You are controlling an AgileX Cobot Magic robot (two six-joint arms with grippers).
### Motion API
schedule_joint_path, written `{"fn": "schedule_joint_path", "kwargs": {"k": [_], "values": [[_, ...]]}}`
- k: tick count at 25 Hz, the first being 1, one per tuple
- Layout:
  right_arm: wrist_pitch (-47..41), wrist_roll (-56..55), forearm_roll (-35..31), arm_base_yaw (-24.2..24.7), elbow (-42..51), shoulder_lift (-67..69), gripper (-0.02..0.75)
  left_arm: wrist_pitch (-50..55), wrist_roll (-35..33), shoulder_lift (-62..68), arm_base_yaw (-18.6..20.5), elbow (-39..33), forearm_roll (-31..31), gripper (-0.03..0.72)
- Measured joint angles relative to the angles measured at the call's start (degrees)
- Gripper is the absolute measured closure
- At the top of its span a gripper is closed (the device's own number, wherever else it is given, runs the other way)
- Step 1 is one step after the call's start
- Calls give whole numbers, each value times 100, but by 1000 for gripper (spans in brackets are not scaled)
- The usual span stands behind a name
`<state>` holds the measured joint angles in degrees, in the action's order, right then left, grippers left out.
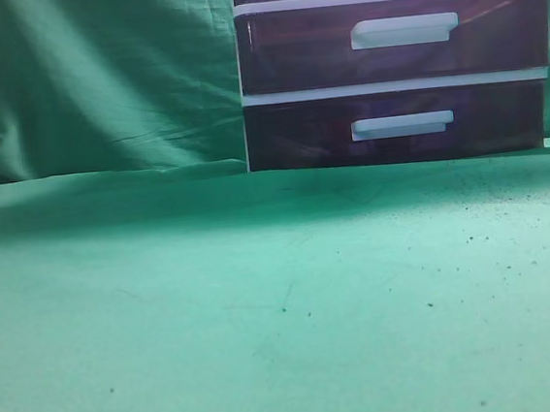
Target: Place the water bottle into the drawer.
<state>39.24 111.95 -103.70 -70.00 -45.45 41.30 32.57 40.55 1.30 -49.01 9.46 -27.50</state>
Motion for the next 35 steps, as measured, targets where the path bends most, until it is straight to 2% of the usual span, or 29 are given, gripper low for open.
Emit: {"fn": "schedule_joint_path", "kwargs": {"k": [5,7,9,12,15,17,20,22,29,35], "values": [[-1328,-489,60,0,10,0,738,0,0,0,0,0,0,688],[-1949,-1014,432,0,117,0,738,0,0,0,0,0,0,688],[-2546,-1906,1482,0,296,0,738,0,0,0,0,0,0,688],[-3768,-3764,3642,0,469,0,738,0,0,0,0,0,0,688],[-4667,-6288,5903,22,524,0,738,0,0,0,0,0,0,688],[-5216,-7950,7382,233,533,0,738,0,0,0,0,0,0,688],[-6221,-9925,8659,957,546,-15,738,0,0,0,0,0,0,688],[-6735,-10559,9079,1594,558,-98,738,0,0,0,0,0,0,688],[-6977,-10950,9738,3562,626,-1356,738,0,0,0,0,0,0,688],[-6688,-10977,9911,5331,1425,-2793,738,0,0,0,0,0,0,688]]}}
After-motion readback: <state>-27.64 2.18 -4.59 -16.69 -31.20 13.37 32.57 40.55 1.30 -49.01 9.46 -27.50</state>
